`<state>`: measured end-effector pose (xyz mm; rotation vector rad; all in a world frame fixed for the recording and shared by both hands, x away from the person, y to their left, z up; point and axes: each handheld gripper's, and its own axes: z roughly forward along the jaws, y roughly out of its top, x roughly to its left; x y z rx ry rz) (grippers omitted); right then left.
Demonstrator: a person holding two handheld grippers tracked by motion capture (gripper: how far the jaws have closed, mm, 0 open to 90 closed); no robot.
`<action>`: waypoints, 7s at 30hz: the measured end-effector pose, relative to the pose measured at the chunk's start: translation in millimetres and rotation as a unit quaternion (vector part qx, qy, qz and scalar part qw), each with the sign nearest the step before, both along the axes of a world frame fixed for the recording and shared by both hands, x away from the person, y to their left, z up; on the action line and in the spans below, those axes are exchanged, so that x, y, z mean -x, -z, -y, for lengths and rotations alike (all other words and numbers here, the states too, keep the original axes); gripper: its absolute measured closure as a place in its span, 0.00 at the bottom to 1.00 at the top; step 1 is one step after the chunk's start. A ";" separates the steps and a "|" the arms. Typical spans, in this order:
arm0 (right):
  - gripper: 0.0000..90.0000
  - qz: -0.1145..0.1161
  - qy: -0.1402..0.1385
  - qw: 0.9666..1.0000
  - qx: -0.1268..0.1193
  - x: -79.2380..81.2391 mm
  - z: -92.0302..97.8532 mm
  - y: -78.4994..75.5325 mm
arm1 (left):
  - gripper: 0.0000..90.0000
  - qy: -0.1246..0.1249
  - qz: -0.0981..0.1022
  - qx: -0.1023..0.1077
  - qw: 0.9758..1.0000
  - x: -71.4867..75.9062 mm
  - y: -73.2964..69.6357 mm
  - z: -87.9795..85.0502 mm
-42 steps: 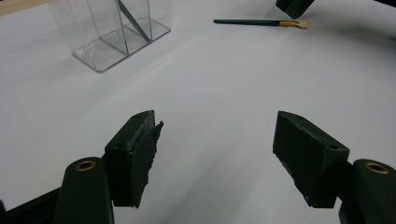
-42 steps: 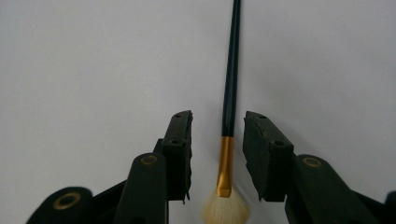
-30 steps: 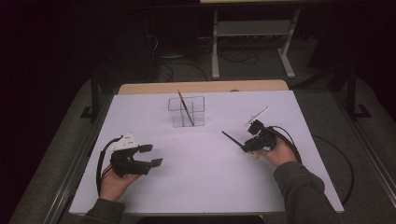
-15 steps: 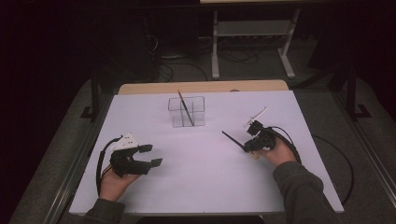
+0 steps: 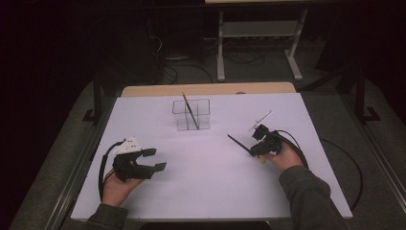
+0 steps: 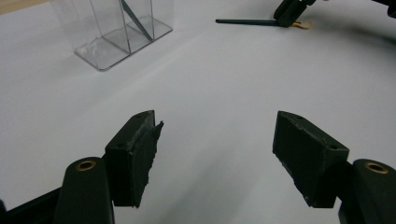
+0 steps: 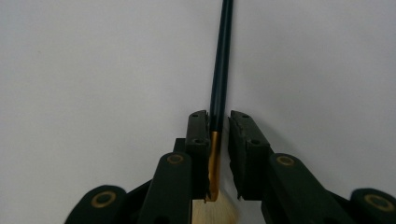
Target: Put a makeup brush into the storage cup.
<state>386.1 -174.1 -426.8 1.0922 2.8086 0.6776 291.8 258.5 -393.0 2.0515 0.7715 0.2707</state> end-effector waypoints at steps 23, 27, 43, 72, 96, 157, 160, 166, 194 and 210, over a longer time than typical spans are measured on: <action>0.92 0.013 -0.007 1.000 0.019 2.3 -4.5 -0.1 | 0.33 -0.001 0.002 0.000 1.000 -0.1 -0.2 0.4; 0.93 0.010 -0.009 1.000 0.014 0.7 -3.2 0.2 | 0.33 -0.001 0.002 0.000 1.000 -0.1 0.1 0.2; 0.93 0.013 -0.016 1.000 -0.010 1.8 1.3 -6.2 | 0.33 0.001 0.003 0.001 1.000 0.0 -0.7 -0.4; 0.93 0.023 -0.090 0.994 -0.058 21.9 -9.2 -46.4 | 0.34 0.013 0.007 0.003 1.000 3.5 -4.9 5.5; 0.93 0.030 -0.170 0.982 -0.075 30.5 -31.7 -70.4 | 0.34 0.046 0.015 -0.013 0.999 3.3 -21.7 19.9; 0.93 0.021 -0.307 0.948 -0.079 45.7 -97.0 -98.0 | 0.35 0.148 0.021 -0.079 0.986 4.5 -65.6 63.3; 0.93 0.020 -0.310 0.947 -0.077 46.2 -99.8 -98.6 | 0.35 0.152 0.022 -0.079 0.985 4.5 -66.7 65.1; 0.93 0.018 -0.317 0.945 -0.079 47.2 -104.5 -99.4 | 0.35 0.158 0.021 -0.082 0.984 4.8 -67.6 67.5; 0.93 0.012 -0.357 0.931 -0.077 55.8 -129.1 -105.8 | 0.47 0.206 0.010 -0.106 0.973 4.9 -63.5 80.9; 0.93 0.007 -0.378 0.923 -0.072 61.1 -133.9 -104.8 | 0.70 0.249 -0.026 -0.111 0.962 2.3 -57.3 84.7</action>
